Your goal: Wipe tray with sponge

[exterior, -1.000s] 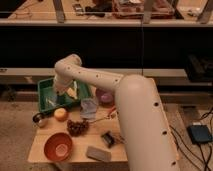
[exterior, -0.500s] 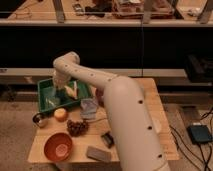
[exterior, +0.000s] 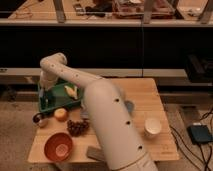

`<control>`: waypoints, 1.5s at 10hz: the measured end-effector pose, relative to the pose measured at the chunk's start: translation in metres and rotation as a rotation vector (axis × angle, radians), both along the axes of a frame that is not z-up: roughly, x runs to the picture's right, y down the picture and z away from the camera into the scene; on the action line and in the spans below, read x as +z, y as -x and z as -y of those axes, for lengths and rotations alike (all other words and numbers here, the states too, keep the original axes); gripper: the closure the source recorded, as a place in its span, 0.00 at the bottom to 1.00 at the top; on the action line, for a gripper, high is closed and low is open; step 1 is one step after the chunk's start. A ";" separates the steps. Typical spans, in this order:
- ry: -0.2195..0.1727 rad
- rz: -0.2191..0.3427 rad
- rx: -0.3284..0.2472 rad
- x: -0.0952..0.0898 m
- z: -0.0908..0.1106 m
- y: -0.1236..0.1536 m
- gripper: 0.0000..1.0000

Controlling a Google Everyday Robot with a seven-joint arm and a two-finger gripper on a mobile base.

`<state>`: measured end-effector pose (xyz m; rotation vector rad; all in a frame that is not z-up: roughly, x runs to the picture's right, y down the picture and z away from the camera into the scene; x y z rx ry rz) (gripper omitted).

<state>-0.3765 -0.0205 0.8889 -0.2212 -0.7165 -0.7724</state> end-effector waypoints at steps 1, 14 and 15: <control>0.006 0.013 -0.020 -0.009 -0.010 -0.001 1.00; 0.012 -0.153 0.021 0.022 0.024 -0.082 1.00; 0.007 -0.148 0.032 0.026 0.028 -0.074 1.00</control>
